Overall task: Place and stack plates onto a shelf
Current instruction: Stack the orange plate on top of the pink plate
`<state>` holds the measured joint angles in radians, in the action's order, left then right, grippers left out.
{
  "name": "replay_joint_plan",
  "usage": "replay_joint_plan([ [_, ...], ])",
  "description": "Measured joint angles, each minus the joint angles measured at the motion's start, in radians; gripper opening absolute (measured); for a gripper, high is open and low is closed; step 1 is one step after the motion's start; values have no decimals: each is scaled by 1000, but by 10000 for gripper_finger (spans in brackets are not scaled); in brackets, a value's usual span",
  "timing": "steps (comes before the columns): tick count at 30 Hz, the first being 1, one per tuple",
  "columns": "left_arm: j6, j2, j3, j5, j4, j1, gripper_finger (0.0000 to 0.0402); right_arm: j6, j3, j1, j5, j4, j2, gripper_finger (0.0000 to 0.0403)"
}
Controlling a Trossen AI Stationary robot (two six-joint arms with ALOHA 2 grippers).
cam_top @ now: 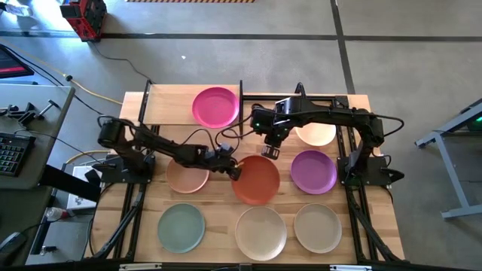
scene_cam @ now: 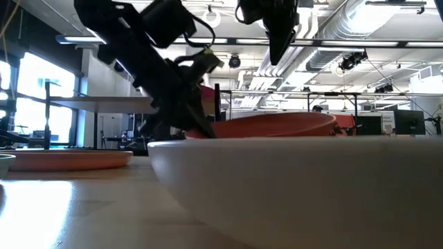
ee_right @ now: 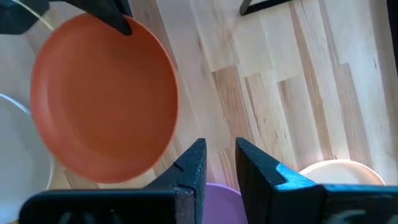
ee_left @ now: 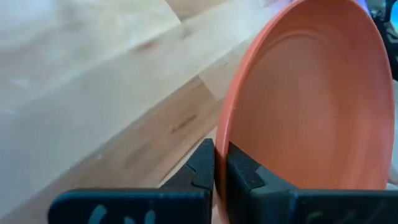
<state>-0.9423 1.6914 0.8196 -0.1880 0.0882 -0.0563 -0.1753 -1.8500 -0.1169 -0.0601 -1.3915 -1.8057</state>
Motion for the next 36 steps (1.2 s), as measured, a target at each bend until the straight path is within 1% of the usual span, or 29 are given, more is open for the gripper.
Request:
replay_joint_plan([
  [2,16,-33,0,-27,-33,-3,4,7,0,0,0,5,0,62],
  [4,38,-72,0,-63,-99,-5,4,29,0,0,0,13,0,63],
  [7,58,-135,0,-109,-184,-5,3,34,0,0,0,37,0,73],
  [11,81,-229,0,-166,-298,-5,3,34,0,0,1,99,0,103],
  [16,84,-346,0,-191,-415,-5,2,34,0,0,14,205,0,142],
  [19,85,-405,0,-201,-439,-5,2,43,0,0,29,253,0,152],
  [24,117,-467,0,-241,-461,-2,1,45,0,0,75,311,0,153],
  [28,125,-483,0,-251,-487,11,1,43,0,0,90,322,-1,153],
  [33,166,-482,0,-259,-444,10,1,18,0,0,90,322,-12,153],
  [36,196,-481,0,-258,-415,9,1,7,0,0,69,317,-14,153],
])
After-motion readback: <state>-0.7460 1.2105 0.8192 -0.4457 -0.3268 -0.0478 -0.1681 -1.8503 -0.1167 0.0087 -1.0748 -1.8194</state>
